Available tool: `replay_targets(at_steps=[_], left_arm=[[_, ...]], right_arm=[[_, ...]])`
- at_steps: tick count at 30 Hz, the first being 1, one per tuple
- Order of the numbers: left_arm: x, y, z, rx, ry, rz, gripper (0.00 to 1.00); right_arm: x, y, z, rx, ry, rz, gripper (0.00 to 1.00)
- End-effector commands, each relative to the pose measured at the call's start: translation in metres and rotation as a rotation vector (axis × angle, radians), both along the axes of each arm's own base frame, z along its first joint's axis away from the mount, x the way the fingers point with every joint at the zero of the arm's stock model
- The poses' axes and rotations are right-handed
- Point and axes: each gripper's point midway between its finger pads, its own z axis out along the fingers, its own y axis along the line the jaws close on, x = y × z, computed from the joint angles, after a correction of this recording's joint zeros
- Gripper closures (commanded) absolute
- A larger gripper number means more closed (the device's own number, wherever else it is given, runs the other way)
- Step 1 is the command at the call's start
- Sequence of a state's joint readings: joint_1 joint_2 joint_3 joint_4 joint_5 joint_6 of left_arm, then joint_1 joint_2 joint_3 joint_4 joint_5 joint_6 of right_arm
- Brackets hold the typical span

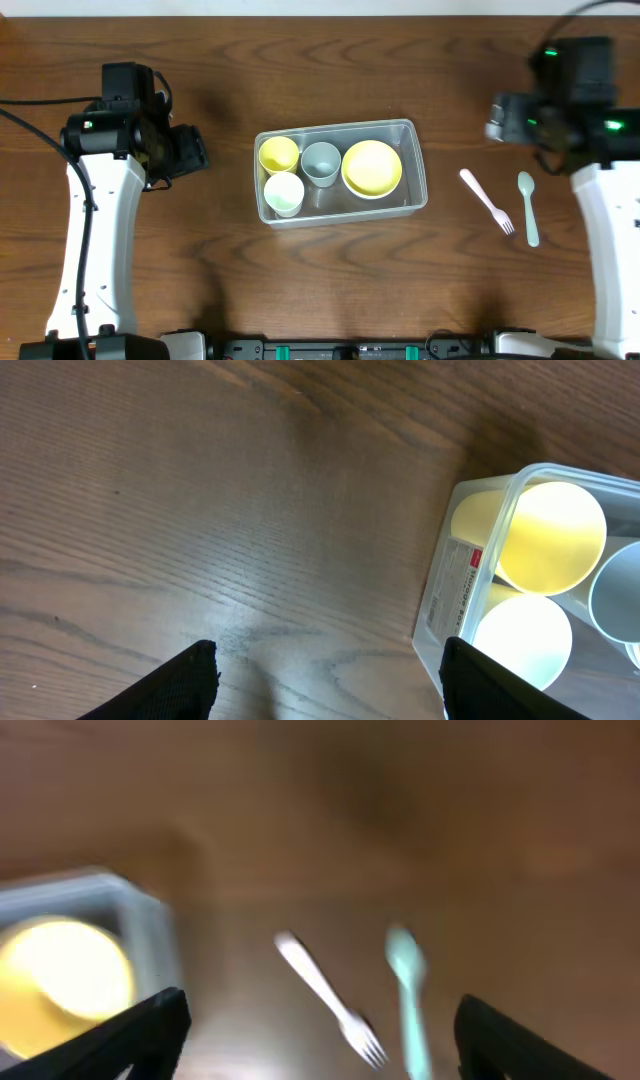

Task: Pack container
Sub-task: 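Move the right gripper to the white fork and grasp it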

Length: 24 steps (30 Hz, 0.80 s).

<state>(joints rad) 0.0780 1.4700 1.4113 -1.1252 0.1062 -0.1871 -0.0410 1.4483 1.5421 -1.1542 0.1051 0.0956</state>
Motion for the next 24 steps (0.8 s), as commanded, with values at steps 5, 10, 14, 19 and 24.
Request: replay_targets(at_steps=[5,10,14,19,24], left_arm=[[-0.002,0.000,-0.002,-0.014,0.011,0.011,0.28],[-0.003,0.000,-0.002,-0.013,0.014,0.011,0.28],[-0.003,0.000,-0.002,-0.013,0.014,0.011,0.28],[-0.003,0.000,-0.002,-0.013,0.014,0.011,0.28],[-0.003,0.000,-0.002,-0.013,0.014,0.011,0.28]], right_arm=[[-0.042,-0.046,-0.082,0.003,0.359,-0.027,0.02],[-0.063,-0.049,-0.130,0.030,0.511,-0.012,0.01],[-0.073,-0.032,-0.162,0.095,0.590,0.079,0.01],[-0.081,-0.024,-0.192,0.108,0.628,0.133,0.01],[-0.083,-0.023,-0.213,0.103,0.612,0.168,0.03]])
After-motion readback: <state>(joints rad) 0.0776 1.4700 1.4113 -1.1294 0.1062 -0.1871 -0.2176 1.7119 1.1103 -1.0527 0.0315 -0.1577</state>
